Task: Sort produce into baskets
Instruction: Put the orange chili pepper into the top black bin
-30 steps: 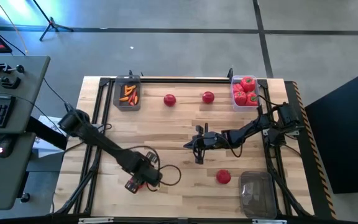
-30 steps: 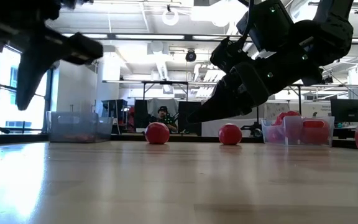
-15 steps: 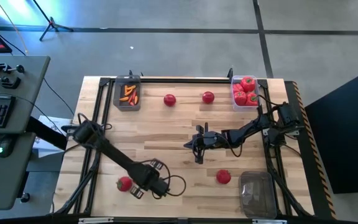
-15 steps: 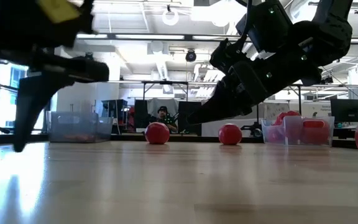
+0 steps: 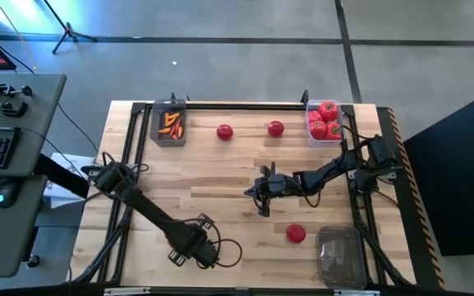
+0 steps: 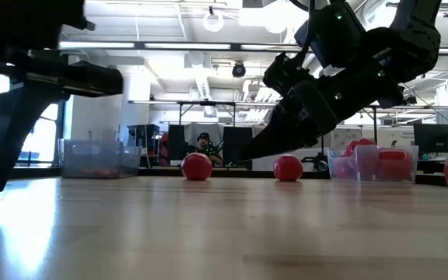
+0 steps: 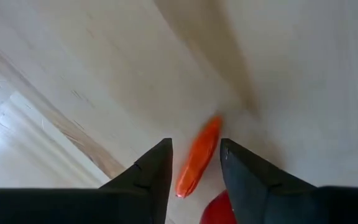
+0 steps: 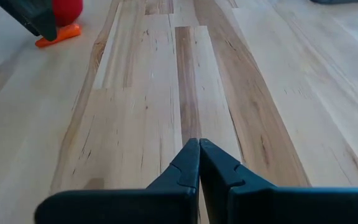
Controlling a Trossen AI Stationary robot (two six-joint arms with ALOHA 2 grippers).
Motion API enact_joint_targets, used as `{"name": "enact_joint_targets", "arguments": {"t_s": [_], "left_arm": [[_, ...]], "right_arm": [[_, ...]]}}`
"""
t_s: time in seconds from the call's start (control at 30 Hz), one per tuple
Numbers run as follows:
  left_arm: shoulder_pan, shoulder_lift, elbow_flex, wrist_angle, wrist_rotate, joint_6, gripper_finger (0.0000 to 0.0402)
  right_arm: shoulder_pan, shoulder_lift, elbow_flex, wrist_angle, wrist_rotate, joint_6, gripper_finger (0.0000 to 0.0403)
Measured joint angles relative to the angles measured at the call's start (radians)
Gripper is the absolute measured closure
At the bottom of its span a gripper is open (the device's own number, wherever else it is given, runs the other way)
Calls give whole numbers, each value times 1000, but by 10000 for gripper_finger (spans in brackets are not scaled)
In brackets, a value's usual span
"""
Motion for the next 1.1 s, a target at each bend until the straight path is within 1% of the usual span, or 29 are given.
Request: {"name": "enact_joint_targets", "arguments": {"t_s": [0.13,0.27,0.4,0.63,0.77,0.93,1.03,1.1], "left_arm": [[6,0,0,12,15,-16,294],[4,7,-20,17,0,-14,303],[4,6,-48,24,4,-22,304],[4,6,-48,27,-1,-7,305],[15,7,-32,-21,-5,-63,305],[44,7,-28,-95,-20,-184,303],[74,7,-41,-131,3,-260,290],[90,7,-42,-151,7,-285,276]], "right_arm": [[0,0,0,-4,0,-1,403],[0,0,0,-18,0,-2,403],[0,0,0,-28,0,-3,403],[0,0,0,-44,0,-3,403],[0,0,0,-44,0,-2,403],[0,0,0,-45,0,-3,403],[0,0,0,-46,1,-3,403],[0,0,0,-46,1,-10,403]]}}
